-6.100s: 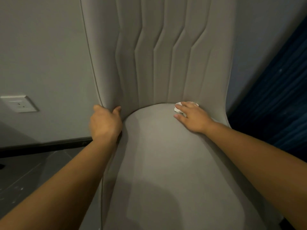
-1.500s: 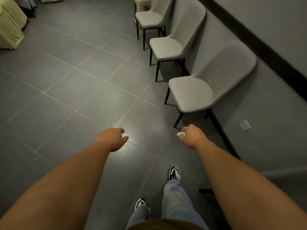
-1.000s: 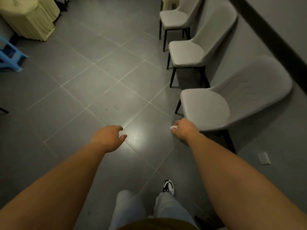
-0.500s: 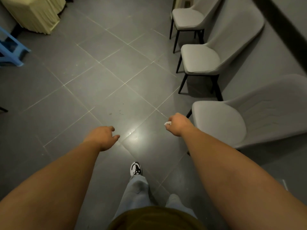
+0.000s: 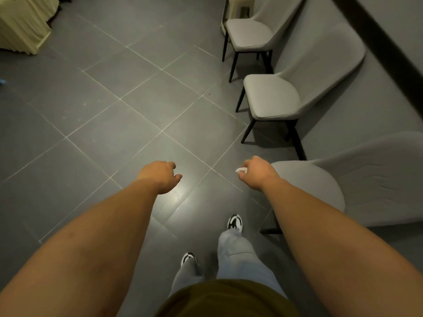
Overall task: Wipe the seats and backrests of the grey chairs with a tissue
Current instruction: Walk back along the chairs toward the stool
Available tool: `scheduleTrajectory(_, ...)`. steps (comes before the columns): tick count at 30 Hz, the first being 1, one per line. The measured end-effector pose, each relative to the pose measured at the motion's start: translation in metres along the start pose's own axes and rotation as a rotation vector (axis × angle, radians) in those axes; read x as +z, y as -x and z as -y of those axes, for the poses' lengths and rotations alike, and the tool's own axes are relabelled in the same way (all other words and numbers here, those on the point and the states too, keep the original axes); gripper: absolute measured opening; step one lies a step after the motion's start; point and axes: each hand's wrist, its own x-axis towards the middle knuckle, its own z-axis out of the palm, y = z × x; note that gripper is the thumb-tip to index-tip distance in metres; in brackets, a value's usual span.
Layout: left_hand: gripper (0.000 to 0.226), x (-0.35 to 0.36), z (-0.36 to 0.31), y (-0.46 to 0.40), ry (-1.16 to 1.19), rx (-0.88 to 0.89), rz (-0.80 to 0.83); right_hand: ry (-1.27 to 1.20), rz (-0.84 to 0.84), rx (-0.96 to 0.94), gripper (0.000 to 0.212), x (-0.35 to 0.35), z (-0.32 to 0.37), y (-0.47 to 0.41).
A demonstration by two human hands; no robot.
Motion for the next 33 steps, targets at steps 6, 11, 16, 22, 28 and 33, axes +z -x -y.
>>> scheduleTrajectory(6, 0.057, -0.037, 0.005, -0.077, -0.01, -0.043, 0.0, -0.013, 0.019, 0.001, 0.037, -0.039, -0.02, -0.098)
scheduleTrajectory(11, 0.056, -0.084, -0.007, -0.146, 0.001, -0.128, -0.013, -0.028, 0.059, -0.053, 0.037, -0.081, -0.028, -0.186)
scheduleTrajectory(16, 0.055, -0.123, -0.048, -0.206, 0.065, -0.104, -0.057, 0.004, 0.077, -0.082, 0.038, -0.129, -0.037, -0.257)
scheduleTrajectory(22, 0.055, -0.154, -0.065, -0.269, 0.097, -0.055, -0.052, 0.049, 0.105, -0.112, 0.037, -0.169, -0.027, -0.328)
scheduleTrajectory(28, 0.055, -0.189, -0.021, -0.357, 0.097, -0.095, 0.038, 0.061, 0.118, -0.079, 0.036, -0.203, -0.004, -0.405)
scheduleTrajectory(33, 0.055, -0.241, 0.016, -0.45, 0.086, -0.047, 0.006, -0.026, 0.067, 0.029, 0.039, -0.233, 0.02, -0.476)
